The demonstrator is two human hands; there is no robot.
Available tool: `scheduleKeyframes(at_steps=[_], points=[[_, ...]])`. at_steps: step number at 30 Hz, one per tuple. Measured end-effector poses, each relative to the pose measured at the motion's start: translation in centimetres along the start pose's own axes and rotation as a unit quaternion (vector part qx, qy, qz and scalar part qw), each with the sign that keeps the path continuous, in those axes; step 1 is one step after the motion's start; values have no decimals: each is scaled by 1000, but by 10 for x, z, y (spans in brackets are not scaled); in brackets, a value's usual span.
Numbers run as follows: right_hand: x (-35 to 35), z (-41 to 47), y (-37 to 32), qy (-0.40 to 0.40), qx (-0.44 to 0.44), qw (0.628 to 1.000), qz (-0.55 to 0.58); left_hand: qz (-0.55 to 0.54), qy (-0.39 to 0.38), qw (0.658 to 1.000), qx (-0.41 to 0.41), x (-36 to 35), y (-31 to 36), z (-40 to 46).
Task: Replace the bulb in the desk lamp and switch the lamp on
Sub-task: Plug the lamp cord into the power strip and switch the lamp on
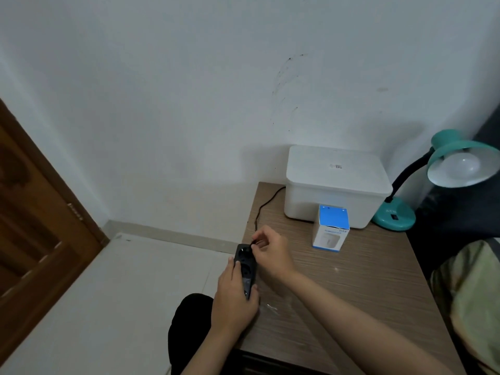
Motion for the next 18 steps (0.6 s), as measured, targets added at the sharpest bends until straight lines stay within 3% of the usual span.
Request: scheduleKeyframes(at_steps=[9, 18], points=[[-13, -1, 10, 24, -76, 995, 65, -1, 5, 1000, 1, 0, 1, 0], [-19, 0, 11, 32, -72, 996, 31, 7, 3, 1000, 2, 1, 2, -1]])
Point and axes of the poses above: each hand's wrist, its own z-axis towards the middle knuckle, its own x-axis out of the back of the hand, y = z × x, the point moved 4 cm from there along z, towards the middle knuckle, and after that the axes turned 5 degrees about x, right-handed, at the moved point
